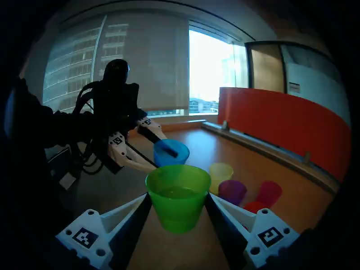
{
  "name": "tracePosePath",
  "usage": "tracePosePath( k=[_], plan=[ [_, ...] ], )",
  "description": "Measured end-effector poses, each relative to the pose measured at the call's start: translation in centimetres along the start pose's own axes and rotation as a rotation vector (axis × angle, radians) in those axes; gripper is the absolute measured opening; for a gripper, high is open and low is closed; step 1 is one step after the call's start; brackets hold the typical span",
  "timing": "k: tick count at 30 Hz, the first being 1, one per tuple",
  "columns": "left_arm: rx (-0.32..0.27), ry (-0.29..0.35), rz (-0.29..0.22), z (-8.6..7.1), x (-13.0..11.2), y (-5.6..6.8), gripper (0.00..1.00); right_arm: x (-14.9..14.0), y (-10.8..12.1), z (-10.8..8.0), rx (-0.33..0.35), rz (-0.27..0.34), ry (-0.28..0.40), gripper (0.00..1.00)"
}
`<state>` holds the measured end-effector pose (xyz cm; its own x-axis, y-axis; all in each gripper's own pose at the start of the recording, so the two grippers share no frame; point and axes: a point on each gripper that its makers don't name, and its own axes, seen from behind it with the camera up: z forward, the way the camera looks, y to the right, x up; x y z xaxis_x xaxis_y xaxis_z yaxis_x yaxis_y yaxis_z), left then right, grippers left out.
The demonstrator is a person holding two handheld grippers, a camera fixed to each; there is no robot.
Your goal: Pour water
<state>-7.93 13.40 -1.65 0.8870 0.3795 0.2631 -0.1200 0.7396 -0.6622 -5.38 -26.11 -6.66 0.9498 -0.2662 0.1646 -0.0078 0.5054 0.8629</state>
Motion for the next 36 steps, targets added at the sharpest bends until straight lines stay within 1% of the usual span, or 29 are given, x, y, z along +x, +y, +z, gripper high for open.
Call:
tracePosePath(
  k=[9,15,21,29,36],
  plan=[
    [-0.012,-0.033,0.007,0.4,-1.5,0.3,0.81,-1.1,-0.1,0.4,0.018,0.018,-0.026,0.86],
    [-0.028,-0.055,0.007,0.8,-2.5,0.8,0.81,-2.4,0.0,0.4,0.033,0.035,-0.053,0.86],
    [-0.031,-0.076,0.023,1.2,-3.1,0.8,0.81,-3.5,0.3,0.5,0.035,0.042,-0.083,0.86],
    [-0.042,-0.1,0.037,1.8,-3.7,0.8,0.81,-4.8,0.1,0.6,0.057,0.045,-0.124,0.86],
    [-0.049,-0.126,0.059,2.5,-4.0,0.9,0.81,-5.8,0.6,0.9,0.051,0.046,-0.155,0.86]
  ],
)
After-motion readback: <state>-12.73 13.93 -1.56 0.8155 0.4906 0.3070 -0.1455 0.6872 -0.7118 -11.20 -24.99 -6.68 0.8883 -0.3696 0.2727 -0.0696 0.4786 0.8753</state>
